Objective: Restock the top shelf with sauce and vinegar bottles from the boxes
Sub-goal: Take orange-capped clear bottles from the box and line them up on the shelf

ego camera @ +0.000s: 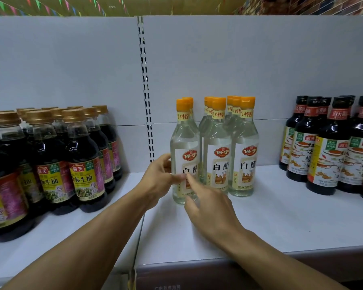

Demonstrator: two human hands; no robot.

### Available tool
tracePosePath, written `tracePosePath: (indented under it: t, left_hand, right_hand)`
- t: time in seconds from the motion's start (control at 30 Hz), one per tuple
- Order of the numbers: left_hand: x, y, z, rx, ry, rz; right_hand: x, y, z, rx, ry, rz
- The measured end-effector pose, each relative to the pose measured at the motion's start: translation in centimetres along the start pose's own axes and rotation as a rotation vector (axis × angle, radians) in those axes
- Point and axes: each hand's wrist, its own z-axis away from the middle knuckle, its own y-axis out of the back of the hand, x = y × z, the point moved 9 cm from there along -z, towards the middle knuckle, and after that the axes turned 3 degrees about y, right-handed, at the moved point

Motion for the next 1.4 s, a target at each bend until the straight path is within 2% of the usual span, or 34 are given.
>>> tracePosePath:
  t: [0.13, 0.63, 0.87, 1.07, 1.4]
  left_hand:
    - [-0.2, 0.6, -0.6, 0.052, -0.027, -0.031]
    - [-0.4, -0.9, -0.7, 0.028, -0.098, -0.203]
    - [-0.4, -1.5, 0.0, 0.056, -0.026, -0.273]
    - [2.5, -2.6, 4.7, 0.188, -0.010, -0.383]
    - [5.0, -5.9, 13.6, 0.231, -0.058, -0.430]
  right_hand:
    - [0.0, -0.6, -0.2, -0.030, 0.008, -0.005]
    - [0.6, -1.4, -0.7, -0.055, 0.008, -0.028]
    - [0.7, -1.0, -0.6, -0.081, -0.010, -0.078]
    - [0.8, 1.6, 1.3, -0.061, -0.017, -0.108]
    - [-0.6, 5.6, 7.1, -0.073, 0.061, -0.160]
